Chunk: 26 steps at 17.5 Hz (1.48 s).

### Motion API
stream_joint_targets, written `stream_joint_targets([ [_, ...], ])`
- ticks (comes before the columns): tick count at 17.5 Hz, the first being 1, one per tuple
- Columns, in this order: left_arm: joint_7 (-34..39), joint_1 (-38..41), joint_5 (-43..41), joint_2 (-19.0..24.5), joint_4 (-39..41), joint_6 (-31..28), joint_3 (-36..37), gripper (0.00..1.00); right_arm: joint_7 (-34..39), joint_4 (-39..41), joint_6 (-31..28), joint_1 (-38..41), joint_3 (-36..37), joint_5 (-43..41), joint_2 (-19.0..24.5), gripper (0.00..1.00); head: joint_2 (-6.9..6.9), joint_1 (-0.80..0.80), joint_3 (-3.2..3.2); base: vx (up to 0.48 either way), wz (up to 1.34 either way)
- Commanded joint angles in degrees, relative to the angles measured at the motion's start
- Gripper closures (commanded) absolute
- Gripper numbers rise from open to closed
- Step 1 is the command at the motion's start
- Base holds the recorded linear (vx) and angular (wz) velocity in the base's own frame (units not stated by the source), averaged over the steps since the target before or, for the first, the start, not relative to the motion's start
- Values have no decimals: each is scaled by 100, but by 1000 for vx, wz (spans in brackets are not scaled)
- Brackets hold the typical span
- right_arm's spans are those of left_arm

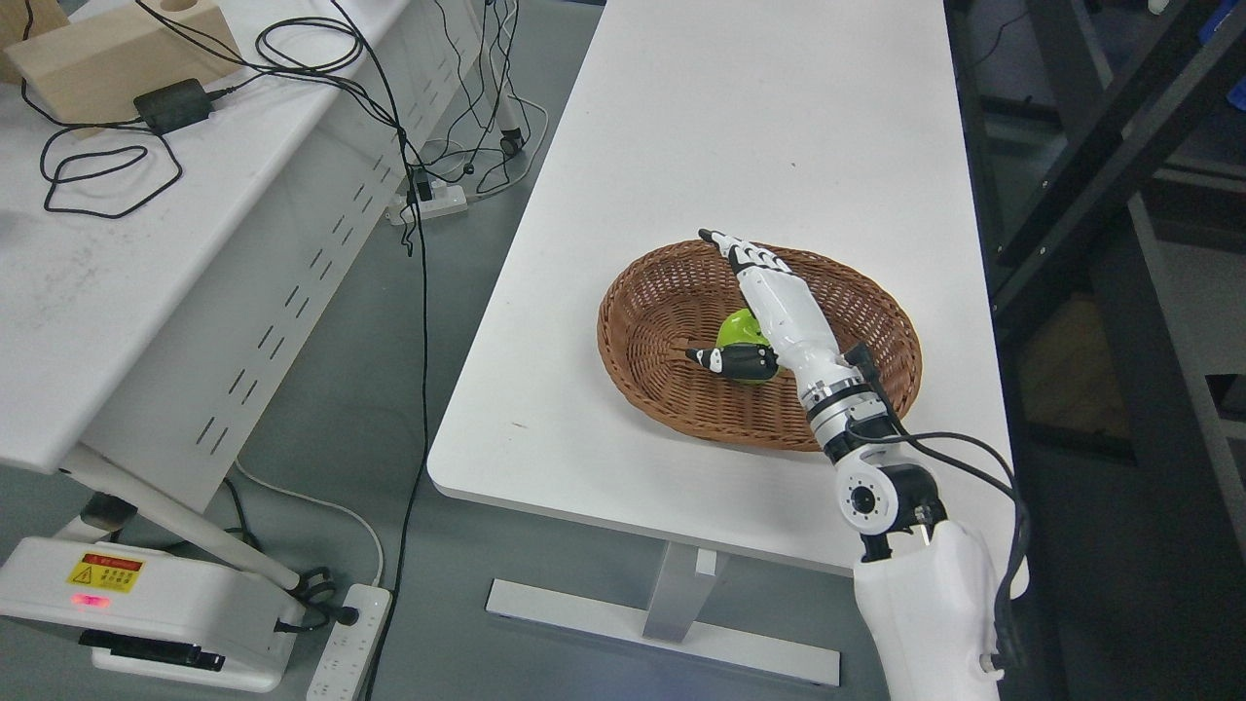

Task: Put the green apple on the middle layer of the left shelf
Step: 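Reach the right hand into the wicker basket over the green apple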

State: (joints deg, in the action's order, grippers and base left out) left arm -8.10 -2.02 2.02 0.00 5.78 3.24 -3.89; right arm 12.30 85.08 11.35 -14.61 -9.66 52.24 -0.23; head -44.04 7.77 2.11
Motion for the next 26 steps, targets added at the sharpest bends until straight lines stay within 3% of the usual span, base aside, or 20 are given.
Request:
stream_joint_targets([
  [1, 1, 0, 0, 100, 2, 1, -6, 0, 53, -923, -19, -288, -204, 304, -328, 1, 0, 0, 0, 0, 0],
  [6, 1, 0, 0, 100, 2, 1, 11, 0, 62, -932, -19, -288, -159, 296, -820, 1, 0, 0, 0, -4, 0],
  [13, 1, 0, 0, 100, -7, 1, -6, 0, 10, -923, 42, -218, -159, 331, -829, 3, 0, 0, 0, 0, 0],
  [16, 1, 0, 0, 100, 2, 1, -6, 0, -96, -914, 7, -218, -98, 348, -821, 31, 0, 0, 0, 0, 0],
  [18, 1, 0, 0, 100, 2, 1, -6, 0, -96, -914, 7, -201, -63, 339, -812, 56, 0, 0, 0, 0, 0],
  [20, 1, 0, 0, 100, 2, 1, -6, 0, -96, -906, 42, -148, -63, 331, -812, 63, 0, 0, 0, 0, 0],
  [23, 1, 0, 0, 100, 2, 1, -6, 0, -105, -888, 165, -69, 199, 112, -768, 66, 0, 0, 0, 0, 0],
  [24, 1, 0, 0, 100, 2, 1, -6, 0, -122, -871, 209, -60, 314, -107, -759, 73, 0, 0, 0, 0, 0],
  [25, 1, 0, 0, 100, 2, 1, 11, 0, -157, -836, 253, -25, 463, -344, -768, 92, 0, 0, 0, 0, 0],
  [26, 1, 0, 0, 100, 2, 1, -6, 0, -227, -722, 262, 62, 621, -451, -777, 100, 0, 0, 0, 0, 0],
])
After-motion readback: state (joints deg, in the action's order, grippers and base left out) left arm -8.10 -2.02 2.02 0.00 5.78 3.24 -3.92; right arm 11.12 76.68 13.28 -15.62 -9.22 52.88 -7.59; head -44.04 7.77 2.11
